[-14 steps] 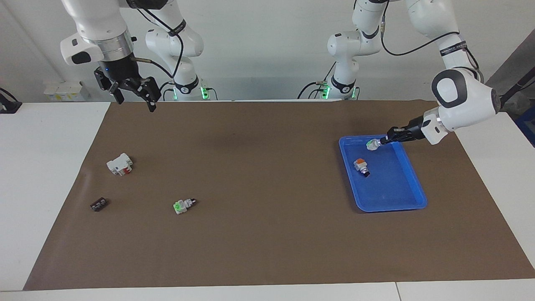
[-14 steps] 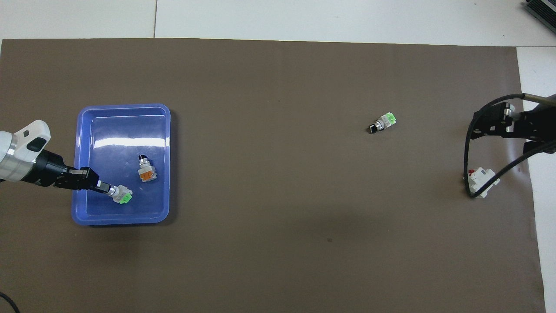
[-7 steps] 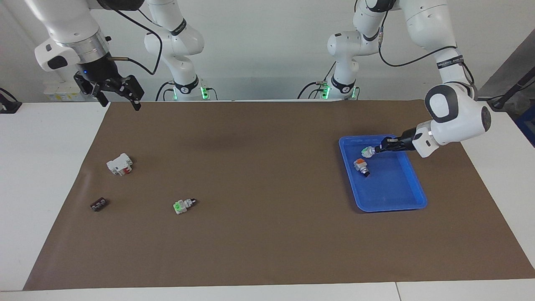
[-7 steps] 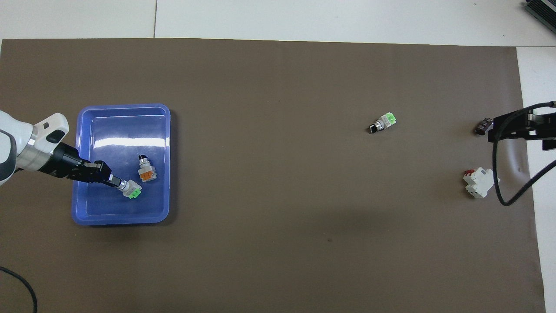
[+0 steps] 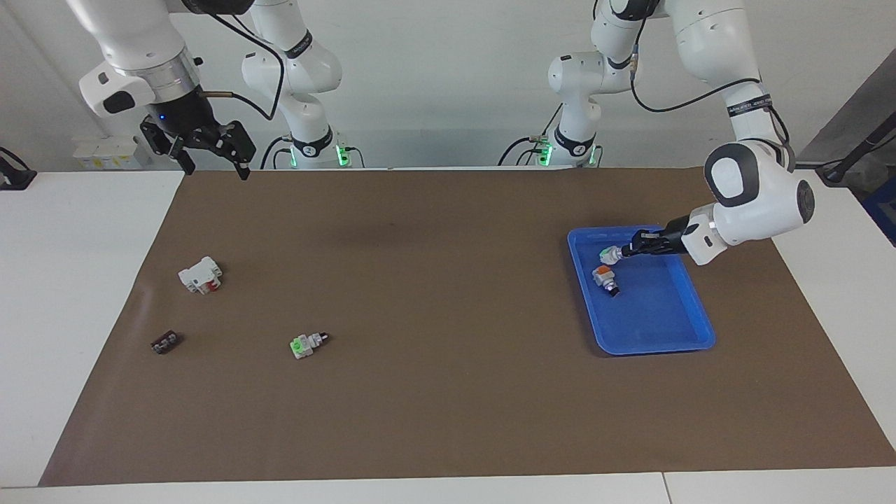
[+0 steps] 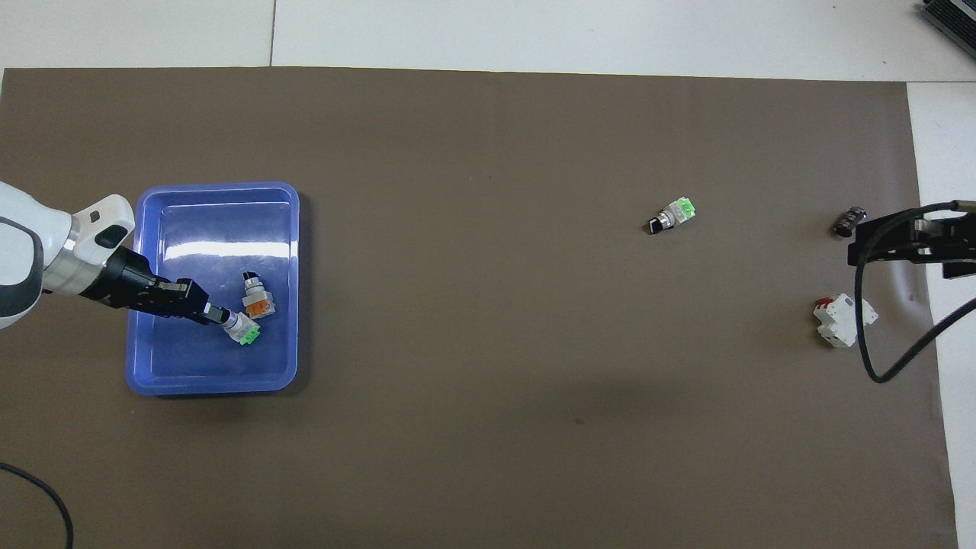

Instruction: Turn and place switch with both arms

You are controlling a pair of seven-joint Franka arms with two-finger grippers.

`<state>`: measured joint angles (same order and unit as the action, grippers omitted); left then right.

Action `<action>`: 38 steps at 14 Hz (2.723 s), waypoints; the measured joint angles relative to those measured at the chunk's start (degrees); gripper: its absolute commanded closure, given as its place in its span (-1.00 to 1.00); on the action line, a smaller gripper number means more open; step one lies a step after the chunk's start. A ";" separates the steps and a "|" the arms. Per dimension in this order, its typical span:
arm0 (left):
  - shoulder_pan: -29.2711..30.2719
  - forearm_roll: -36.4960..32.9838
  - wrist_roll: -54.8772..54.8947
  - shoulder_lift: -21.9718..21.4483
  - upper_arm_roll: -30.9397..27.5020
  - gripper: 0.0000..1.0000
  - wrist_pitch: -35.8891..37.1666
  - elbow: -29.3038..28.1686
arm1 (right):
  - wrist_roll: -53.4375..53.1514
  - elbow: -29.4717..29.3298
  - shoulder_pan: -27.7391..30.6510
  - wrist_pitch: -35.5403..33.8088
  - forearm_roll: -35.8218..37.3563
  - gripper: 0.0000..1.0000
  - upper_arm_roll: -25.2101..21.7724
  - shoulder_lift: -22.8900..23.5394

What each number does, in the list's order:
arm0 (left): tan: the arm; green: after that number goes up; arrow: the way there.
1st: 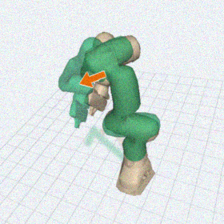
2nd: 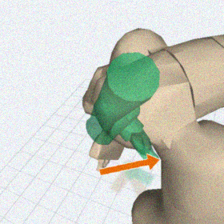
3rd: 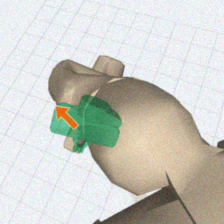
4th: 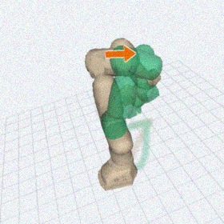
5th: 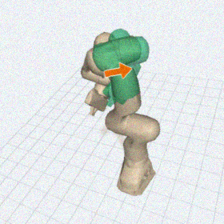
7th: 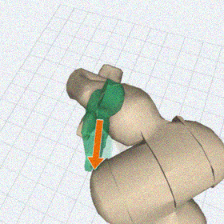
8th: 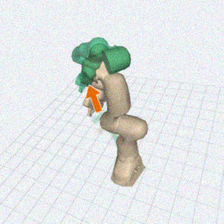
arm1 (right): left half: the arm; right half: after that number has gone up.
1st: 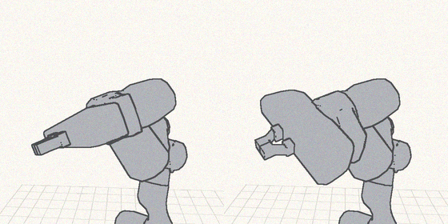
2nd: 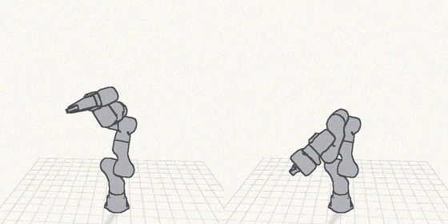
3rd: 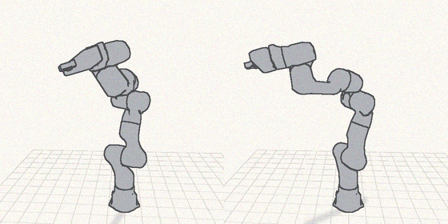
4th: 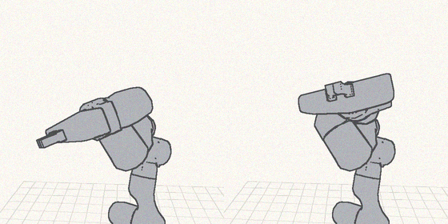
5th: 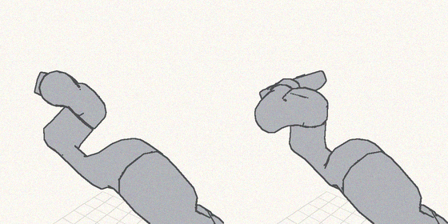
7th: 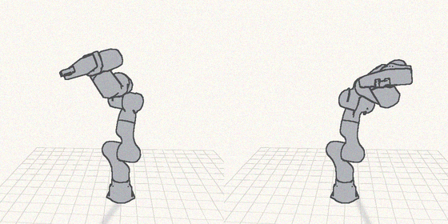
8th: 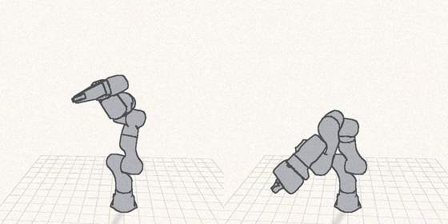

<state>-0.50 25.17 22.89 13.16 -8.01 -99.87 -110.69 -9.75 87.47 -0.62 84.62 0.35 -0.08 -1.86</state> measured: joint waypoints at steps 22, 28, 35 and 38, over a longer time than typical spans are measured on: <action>-1.71 -21.76 -7.09 -17.00 8.54 -1.00 0.85 14.75 | -0.07 1.16 2.70 3.23 -0.04 -1.00 2.74 0.40; 1.13 -22.01 -7.26 -17.00 9.47 -1.00 15.76 25.95 | -0.07 1.22 -0.54 3.23 -0.04 -1.00 -0.23 0.31; 1.31 -24.05 -13.52 -18.36 8.66 -1.00 22.72 25.28 | -0.07 1.23 -0.58 3.23 -0.04 -1.00 -0.42 0.26; 1.22 -24.07 -13.71 -17.87 8.68 -1.00 23.19 24.88 | -0.07 1.23 -0.68 3.23 -0.04 -1.00 -0.41 0.13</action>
<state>0.72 1.10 9.18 -4.71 0.66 -76.67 -85.81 -9.82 88.70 -1.30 87.85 0.31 -0.49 -1.73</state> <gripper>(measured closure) 0.000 0.000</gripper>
